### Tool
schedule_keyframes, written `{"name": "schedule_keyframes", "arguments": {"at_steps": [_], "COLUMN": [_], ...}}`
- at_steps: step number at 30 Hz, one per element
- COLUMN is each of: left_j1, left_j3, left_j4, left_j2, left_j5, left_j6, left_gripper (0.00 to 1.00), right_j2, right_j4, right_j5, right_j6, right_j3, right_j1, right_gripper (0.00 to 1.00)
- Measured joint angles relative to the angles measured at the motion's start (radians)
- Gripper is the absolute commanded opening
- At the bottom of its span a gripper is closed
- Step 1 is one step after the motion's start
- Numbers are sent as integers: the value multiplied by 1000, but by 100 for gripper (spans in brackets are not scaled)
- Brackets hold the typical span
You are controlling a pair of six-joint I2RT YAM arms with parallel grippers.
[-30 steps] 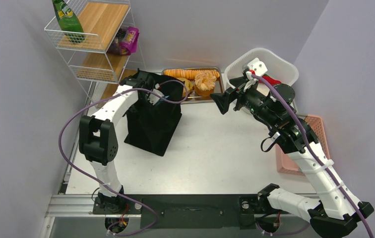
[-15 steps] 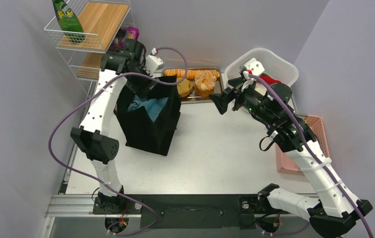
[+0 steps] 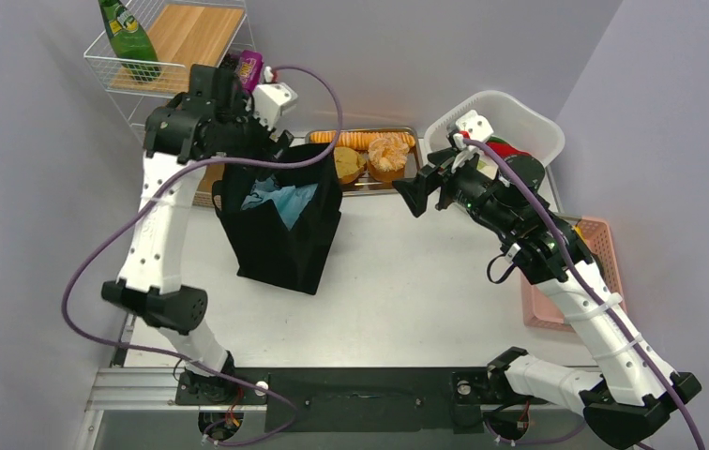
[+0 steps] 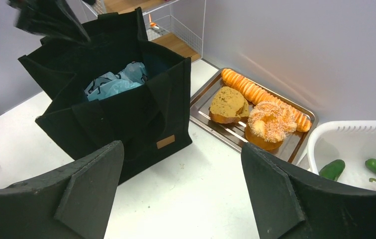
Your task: Untie the knot of the grocery bags and take out the mixed food
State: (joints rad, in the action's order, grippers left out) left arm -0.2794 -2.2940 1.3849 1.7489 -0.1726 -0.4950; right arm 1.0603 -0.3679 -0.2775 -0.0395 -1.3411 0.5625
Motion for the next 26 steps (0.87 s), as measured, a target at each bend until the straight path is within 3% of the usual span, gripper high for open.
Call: {"name": "schedule_keyframes", "arguments": {"at_steps": [6, 9, 15, 19, 26], "left_j1": [39, 86, 276, 396, 414], "left_j3": [198, 204, 225, 373, 660], "left_j4": [-279, -321, -245, -167, -111], "left_j2": [-306, -380, -391, -389, -527], "left_j5": [-69, -96, -207, -217, -148], "left_j6": [193, 279, 365, 393, 383], "left_gripper": [79, 80, 81, 81, 82], "right_j2": [-1, -12, -72, -166, -339], "right_j4": [-11, -22, -83, -149, -247], "right_j5": [8, 22, 61, 107, 159], "right_j6": [-4, -11, -43, -59, -87], "right_j3": [2, 21, 91, 168, 302], "right_j1": [-2, -19, -128, -248, -376], "right_gripper": [85, 86, 89, 90, 90]}}
